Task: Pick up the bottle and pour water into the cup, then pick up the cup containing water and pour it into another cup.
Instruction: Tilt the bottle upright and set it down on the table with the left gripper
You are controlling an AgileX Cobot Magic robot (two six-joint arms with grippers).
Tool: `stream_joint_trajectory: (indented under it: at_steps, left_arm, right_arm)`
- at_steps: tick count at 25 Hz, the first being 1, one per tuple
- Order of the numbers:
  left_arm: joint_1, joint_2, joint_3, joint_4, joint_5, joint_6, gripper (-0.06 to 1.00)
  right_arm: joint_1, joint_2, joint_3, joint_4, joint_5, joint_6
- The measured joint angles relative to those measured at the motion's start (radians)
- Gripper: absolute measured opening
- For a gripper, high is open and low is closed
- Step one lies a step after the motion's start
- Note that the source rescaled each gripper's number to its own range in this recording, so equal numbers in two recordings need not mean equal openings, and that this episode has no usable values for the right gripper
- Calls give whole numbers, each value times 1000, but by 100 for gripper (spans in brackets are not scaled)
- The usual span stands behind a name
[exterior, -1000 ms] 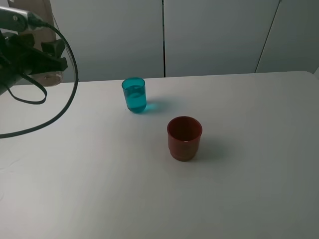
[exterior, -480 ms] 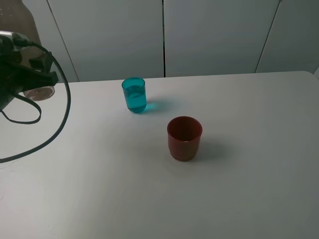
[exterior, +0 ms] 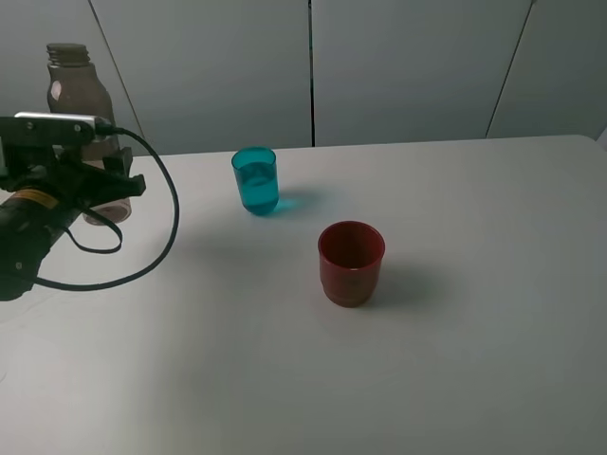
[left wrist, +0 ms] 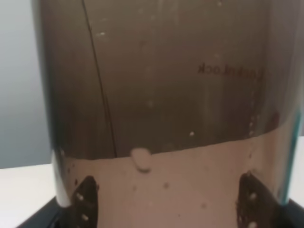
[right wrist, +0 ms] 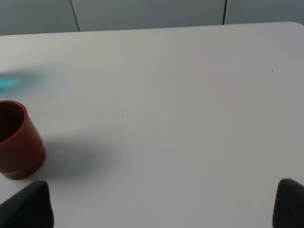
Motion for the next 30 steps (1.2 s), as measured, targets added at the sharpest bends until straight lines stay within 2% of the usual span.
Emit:
stream_joint_trajectory:
  at_steps: [20,30]
  left_arm:
    - [39,394,-406,-41,-6,21,0]
    - [47,421,-438,-46,-6,21,0]
  right_arm:
    - [0,0,0,0,0,0]
    - [0,0,0,0,0,0]
